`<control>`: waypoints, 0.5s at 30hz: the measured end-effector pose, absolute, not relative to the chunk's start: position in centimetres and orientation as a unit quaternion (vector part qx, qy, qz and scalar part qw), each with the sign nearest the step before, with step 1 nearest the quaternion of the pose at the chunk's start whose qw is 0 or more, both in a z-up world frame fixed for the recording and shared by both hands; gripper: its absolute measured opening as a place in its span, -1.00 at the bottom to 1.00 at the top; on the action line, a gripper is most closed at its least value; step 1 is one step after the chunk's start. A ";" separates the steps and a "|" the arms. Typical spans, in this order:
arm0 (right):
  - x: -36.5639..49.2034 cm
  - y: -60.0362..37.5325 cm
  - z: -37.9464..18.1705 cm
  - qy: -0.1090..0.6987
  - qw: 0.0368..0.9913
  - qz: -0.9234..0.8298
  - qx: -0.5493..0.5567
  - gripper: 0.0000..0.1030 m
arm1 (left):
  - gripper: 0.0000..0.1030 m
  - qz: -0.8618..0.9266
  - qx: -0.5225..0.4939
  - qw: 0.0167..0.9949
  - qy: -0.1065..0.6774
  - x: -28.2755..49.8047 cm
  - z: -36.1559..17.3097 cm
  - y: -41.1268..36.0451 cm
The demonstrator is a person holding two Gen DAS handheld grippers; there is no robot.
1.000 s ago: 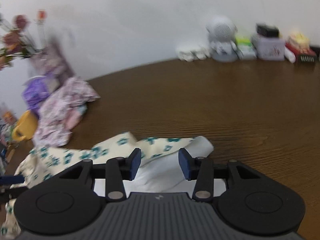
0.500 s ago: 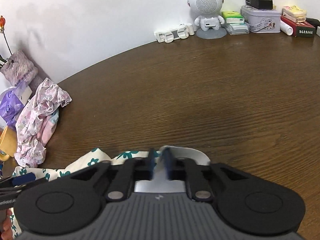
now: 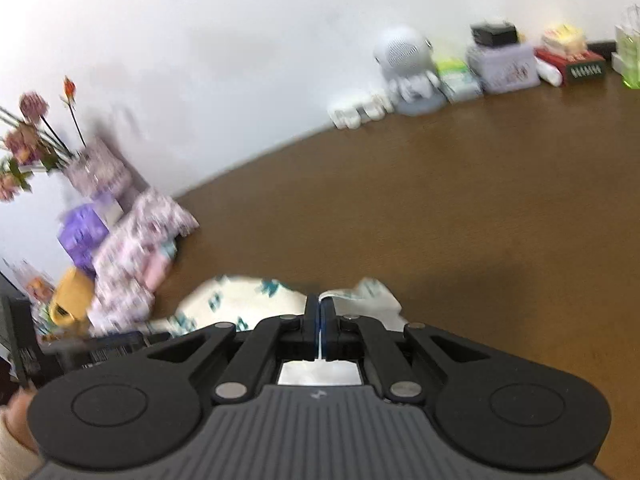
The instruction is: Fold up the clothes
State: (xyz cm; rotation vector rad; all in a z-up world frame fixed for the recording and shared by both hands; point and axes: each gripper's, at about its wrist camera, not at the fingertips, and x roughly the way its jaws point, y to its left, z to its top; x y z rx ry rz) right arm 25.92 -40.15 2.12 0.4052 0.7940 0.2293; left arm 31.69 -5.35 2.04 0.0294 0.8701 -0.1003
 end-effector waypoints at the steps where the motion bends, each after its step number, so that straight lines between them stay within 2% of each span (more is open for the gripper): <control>1: 25.6 -40.2 1.5 0.388 0.896 0.107 0.189 -1.00 | 0.36 -0.047 0.016 0.906 0.420 31.7 2.0 -5.4; 11: 25.2 -40.3 -1.3 0.414 0.888 0.093 0.180 -0.98 | 0.39 -0.048 0.020 0.911 0.410 31.3 1.7 -5.3; 14: 24.9 -40.6 -0.5 0.412 0.887 0.100 0.185 -0.84 | 0.41 -0.048 0.020 0.911 0.408 31.3 1.7 -5.4; 15: 24.7 -40.9 0.0 0.405 0.889 0.097 0.189 -0.73 | 0.42 -0.049 0.020 0.911 0.408 31.3 1.7 -5.4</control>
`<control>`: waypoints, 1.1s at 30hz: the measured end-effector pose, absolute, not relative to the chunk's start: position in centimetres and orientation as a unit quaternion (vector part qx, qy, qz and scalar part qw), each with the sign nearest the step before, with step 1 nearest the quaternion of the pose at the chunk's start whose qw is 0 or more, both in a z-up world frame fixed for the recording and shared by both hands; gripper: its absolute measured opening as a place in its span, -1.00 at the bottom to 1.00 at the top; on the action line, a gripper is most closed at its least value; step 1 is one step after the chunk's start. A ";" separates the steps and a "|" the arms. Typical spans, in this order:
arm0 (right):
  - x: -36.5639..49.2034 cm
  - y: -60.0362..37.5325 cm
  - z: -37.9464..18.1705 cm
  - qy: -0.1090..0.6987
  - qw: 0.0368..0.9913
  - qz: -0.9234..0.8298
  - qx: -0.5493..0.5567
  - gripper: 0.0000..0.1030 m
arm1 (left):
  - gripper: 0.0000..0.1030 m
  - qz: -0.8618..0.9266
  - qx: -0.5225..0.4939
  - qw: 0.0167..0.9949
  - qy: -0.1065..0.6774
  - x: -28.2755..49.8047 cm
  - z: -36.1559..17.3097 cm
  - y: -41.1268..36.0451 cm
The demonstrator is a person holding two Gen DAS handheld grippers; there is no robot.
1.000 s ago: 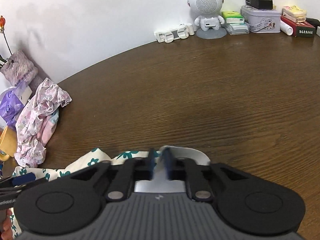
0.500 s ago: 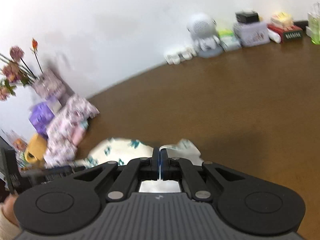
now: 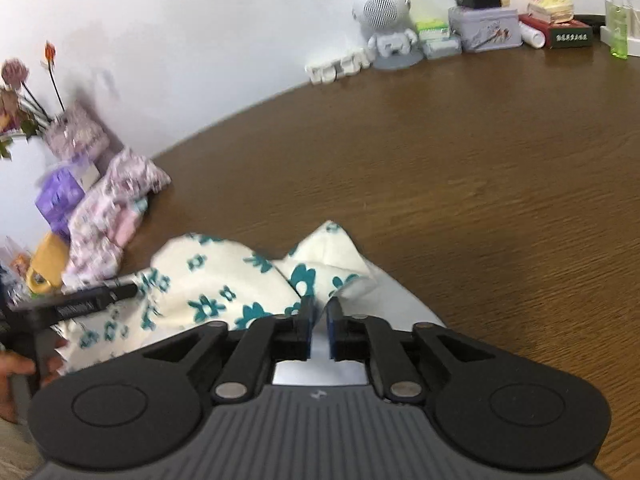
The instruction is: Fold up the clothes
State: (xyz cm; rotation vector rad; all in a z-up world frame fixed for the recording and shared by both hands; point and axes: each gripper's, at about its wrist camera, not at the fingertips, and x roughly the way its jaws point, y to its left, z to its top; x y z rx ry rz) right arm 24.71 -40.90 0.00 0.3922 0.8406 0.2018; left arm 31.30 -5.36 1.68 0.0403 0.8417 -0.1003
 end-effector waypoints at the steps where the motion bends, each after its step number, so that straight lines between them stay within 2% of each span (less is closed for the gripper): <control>1: 24.6 -41.1 0.6 0.394 0.895 0.091 0.188 -0.52 | 0.45 -0.049 0.019 0.911 0.408 31.3 1.7 -5.4; 3: 24.8 -41.3 1.7 0.372 0.909 0.076 0.171 -0.32 | 0.47 -0.049 0.022 0.912 0.406 31.2 1.6 -5.6; 6: 26.2 -40.8 2.4 0.369 0.915 0.078 0.142 -0.16 | 0.48 -0.048 0.024 0.914 0.403 31.1 1.5 -5.7; 12: 30.7 -38.5 0.4 0.424 0.895 0.082 0.107 -0.16 | 0.48 -0.051 0.020 0.913 0.403 31.1 1.6 -5.5; 14: 31.4 -38.0 -0.3 0.441 0.886 0.088 0.110 -0.30 | 0.48 -0.051 0.019 0.914 0.403 31.1 1.6 -5.5; 15: 31.4 -38.0 -0.5 0.445 0.884 0.089 0.115 -0.83 | 0.48 -0.050 0.018 0.914 0.402 31.1 1.6 -5.4; 16: 31.1 -38.3 -0.5 0.441 0.884 0.087 0.125 -0.95 | 0.46 -0.050 0.016 0.915 0.401 31.1 1.5 -5.3; 22: 27.8 -42.0 1.3 0.388 0.902 0.048 0.184 -0.97 | 0.45 -0.048 0.015 0.918 0.394 30.9 1.5 -5.1; 29: 27.4 -43.0 -0.8 0.413 0.888 0.027 0.200 -0.94 | 0.47 -0.047 0.017 0.920 0.389 30.7 1.4 -5.1; 31: 27.4 -43.2 -0.9 0.410 0.891 0.008 0.195 -0.68 | 0.47 -0.047 0.017 0.920 0.389 30.7 1.4 -5.0; 33: 26.6 -43.8 -0.2 0.383 0.899 -0.008 0.211 -0.54 | 0.48 -0.048 0.017 0.920 0.388 30.7 1.4 -5.0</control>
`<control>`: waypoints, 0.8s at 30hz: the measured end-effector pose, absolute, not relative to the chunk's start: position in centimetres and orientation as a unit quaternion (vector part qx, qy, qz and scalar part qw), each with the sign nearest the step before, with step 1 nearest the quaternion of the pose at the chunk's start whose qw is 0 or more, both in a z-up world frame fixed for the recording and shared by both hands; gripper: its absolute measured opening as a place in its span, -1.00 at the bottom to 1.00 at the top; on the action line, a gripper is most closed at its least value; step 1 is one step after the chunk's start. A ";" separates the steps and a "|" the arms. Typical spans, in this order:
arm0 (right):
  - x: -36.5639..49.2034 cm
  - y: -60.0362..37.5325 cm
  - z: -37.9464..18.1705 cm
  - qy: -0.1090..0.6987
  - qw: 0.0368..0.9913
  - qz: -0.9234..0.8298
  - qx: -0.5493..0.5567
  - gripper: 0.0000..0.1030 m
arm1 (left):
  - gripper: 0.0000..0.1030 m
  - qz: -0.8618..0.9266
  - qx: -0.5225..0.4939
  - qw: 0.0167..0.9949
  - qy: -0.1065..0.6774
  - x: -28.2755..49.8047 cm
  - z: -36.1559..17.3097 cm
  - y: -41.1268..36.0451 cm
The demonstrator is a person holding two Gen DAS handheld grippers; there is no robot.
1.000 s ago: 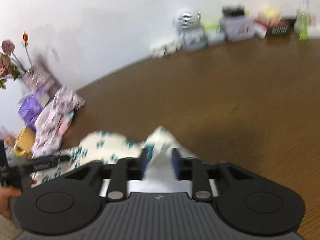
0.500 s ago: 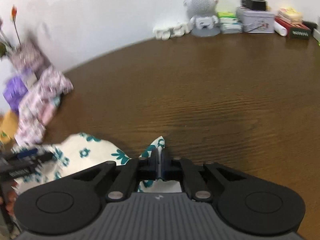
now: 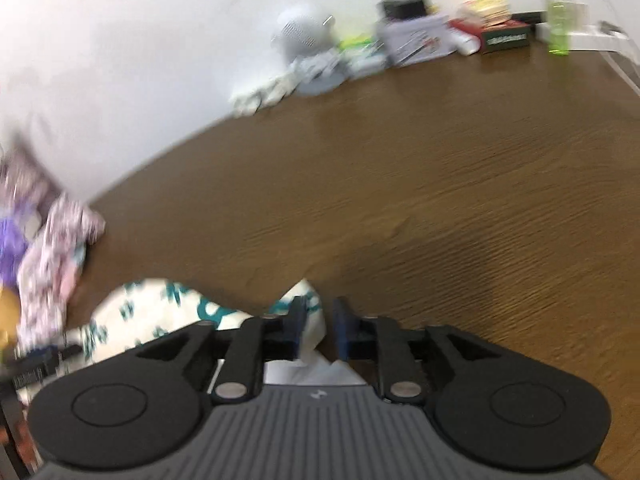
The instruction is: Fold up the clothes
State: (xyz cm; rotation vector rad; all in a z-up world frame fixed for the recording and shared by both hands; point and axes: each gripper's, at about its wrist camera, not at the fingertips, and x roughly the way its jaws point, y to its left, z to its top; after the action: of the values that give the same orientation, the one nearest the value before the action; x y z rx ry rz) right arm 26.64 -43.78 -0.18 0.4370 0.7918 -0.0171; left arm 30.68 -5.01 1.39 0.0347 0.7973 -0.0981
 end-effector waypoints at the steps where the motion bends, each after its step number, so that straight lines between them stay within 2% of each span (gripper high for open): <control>1: 26.2 -44.0 0.3 0.366 0.905 -0.011 0.217 -0.53 | 0.48 -0.048 0.017 0.920 0.388 30.7 1.4 -5.0; 5: 24.8 -42.6 1.9 0.349 0.915 0.043 0.197 -0.48 | 0.49 -0.046 0.020 0.921 0.385 30.6 1.3 -5.1; 7: 24.7 -40.9 2.0 0.357 0.918 0.062 0.161 -0.25 | 0.49 -0.046 0.020 0.922 0.384 30.5 1.2 -5.1; 9: 25.1 -39.0 1.8 0.362 0.922 0.072 0.114 -0.15 | 0.49 -0.046 0.019 0.922 0.384 30.5 1.3 -5.1; 13: 26.5 -36.4 0.9 0.367 0.927 0.066 0.048 -0.16 | 0.49 -0.047 0.018 0.922 0.383 30.5 1.3 -5.0; 14: 26.9 -36.0 0.7 0.371 0.926 0.068 0.037 -0.22 | 0.48 -0.048 0.018 0.923 0.382 30.5 1.3 -5.0; 15: 27.1 -35.9 0.6 0.377 0.923 0.074 0.033 -0.67 | 0.48 -0.049 0.018 0.923 0.381 30.5 1.3 -5.0; 16: 27.1 -35.9 0.5 0.381 0.921 0.077 0.037 -0.98 | 0.49 -0.050 0.017 0.923 0.380 30.4 1.3 -4.9; 24: 26.2 -36.8 0.3 0.396 0.915 0.070 0.030 -0.99 | 0.49 -0.051 0.017 0.927 0.371 30.2 1.2 -4.8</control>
State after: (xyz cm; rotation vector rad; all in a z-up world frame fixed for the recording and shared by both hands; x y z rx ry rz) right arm 26.23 -36.76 0.26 0.0620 0.8153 0.1434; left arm 30.18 -4.83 1.22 0.0340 0.7605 -0.1037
